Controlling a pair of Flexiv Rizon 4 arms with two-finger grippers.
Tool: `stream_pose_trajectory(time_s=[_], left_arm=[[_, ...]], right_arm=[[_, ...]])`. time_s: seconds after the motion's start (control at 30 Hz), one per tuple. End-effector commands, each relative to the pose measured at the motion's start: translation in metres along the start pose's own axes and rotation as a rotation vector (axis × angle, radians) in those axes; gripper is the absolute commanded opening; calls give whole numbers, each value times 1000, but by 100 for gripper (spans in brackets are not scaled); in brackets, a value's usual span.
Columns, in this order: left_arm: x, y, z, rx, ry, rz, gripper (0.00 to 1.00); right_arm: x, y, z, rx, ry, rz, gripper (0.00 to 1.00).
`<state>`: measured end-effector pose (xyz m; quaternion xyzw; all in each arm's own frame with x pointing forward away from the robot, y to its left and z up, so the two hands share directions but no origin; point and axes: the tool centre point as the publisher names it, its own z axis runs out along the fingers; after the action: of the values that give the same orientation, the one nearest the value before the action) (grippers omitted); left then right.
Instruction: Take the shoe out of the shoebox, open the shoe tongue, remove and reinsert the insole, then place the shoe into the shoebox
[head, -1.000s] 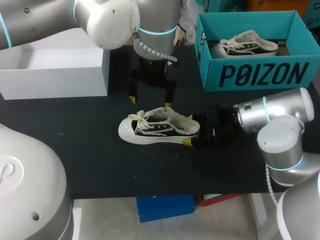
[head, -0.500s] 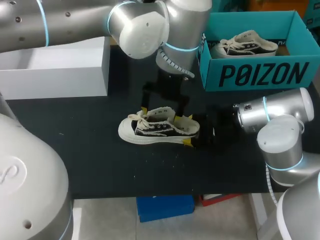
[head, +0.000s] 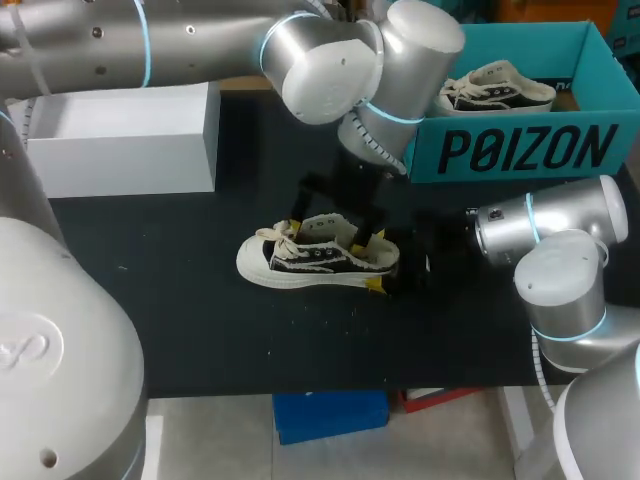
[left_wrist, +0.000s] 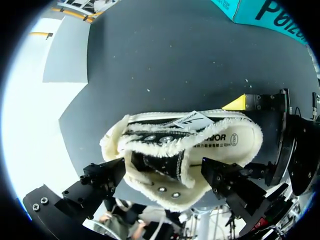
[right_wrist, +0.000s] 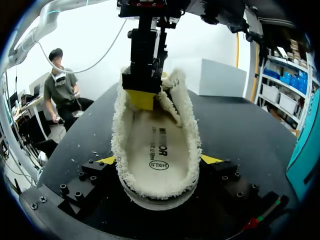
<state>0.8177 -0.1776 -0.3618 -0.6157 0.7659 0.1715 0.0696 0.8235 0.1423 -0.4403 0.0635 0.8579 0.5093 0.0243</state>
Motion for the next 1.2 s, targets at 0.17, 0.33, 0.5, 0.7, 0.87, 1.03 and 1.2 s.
stream_pose_trajectory(time_s=[0.17,0.33,0.5,0.7,0.87,1.03,1.2], left_arm=[[2,-1,6,5,-110,3,96],[1,-1,6,21,-118,3,16],[1,-2,6,33,-138,12,0],[0,-4,4,42,-158,18,0],[1,-4,-6,67,-163,28,0],[1,-6,-18,97,-129,29,0],[0,-6,-26,122,-108,24,0]], right_arm=[[1,-1,3,2,-2,2,0],[1,-1,3,2,-2,2,0],[1,-1,3,2,-2,2,0],[1,-1,3,2,-2,2,0],[1,-1,3,2,-2,2,0],[1,-1,3,2,-2,2,0],[1,-1,3,2,-2,2,0]])
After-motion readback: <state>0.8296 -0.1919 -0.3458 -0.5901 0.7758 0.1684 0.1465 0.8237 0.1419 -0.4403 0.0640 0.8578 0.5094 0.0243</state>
